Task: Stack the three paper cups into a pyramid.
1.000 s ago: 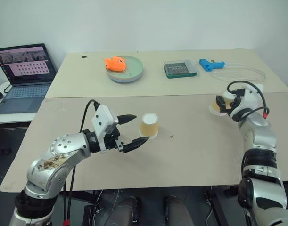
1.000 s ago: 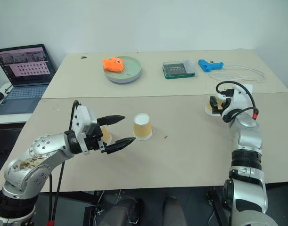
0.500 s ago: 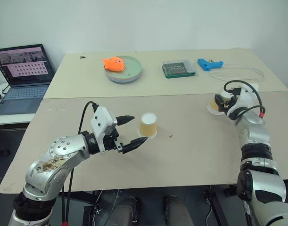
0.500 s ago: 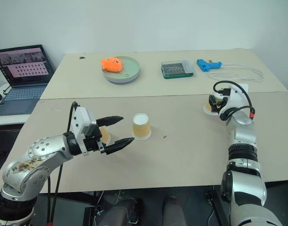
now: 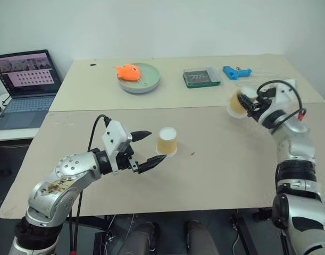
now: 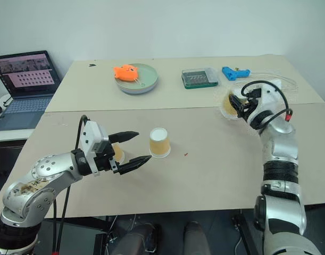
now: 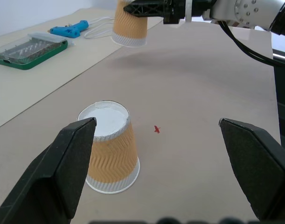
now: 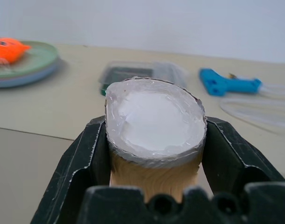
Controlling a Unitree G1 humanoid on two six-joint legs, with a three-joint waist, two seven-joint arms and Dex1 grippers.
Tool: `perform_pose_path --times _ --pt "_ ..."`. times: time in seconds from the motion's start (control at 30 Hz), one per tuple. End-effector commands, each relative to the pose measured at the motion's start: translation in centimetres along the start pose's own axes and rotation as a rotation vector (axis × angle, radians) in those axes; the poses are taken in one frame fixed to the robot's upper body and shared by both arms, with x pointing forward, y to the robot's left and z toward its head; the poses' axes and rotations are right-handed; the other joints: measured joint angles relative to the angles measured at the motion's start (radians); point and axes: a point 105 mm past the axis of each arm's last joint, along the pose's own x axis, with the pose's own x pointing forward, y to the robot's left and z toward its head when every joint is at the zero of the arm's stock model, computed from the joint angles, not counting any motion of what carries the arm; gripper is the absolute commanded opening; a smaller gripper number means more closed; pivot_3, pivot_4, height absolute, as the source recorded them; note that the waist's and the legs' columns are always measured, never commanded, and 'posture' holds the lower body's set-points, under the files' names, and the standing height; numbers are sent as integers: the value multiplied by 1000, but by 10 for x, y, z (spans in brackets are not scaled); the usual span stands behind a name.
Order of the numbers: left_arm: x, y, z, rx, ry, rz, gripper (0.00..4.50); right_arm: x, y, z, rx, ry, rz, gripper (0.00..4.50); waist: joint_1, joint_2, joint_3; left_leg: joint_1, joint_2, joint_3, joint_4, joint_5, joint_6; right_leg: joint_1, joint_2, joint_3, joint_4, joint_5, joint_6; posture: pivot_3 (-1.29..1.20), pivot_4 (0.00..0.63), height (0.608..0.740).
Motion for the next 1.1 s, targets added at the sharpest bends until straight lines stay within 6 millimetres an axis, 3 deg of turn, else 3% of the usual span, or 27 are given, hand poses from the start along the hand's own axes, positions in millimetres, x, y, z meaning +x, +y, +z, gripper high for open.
perform_pose_path --times 0.03,0.17,0.3,0.53,1.1 --pt "-1 -6 8 29 -17 -22 4500 -11 36 19 -30 -9 279 2442 1 0 0 0 0 0 0 0 0 0 0 0 0 0 0 0 150 730" --pt "0 -6 9 28 -21 -26 4500 -22 59 7 -61 68 457 2442 1 0 0 0 0 0 0 0 0 0 -1 0 0 0 0 0 150 730" --pt "-1 -5 10 34 -19 -28 4500 -34 89 -24 -164 203 693 2442 1 0 0 0 0 0 0 0 0 0 -1 -1 0 0 0 0 150 730" --pt "-4 -3 13 46 -10 -23 4500 -24 107 -35 -204 225 784 2442 -1 0 0 0 0 0 0 0 0 0 -2 -1 0 0 0 0 150 730" --pt "-8 -2 11 43 0 8 4500 -4 141 -36 -192 161 847 2442 0 0 0 0 0 0 0 0 0 -1 -1 -1 0 0 0 0 150 730"
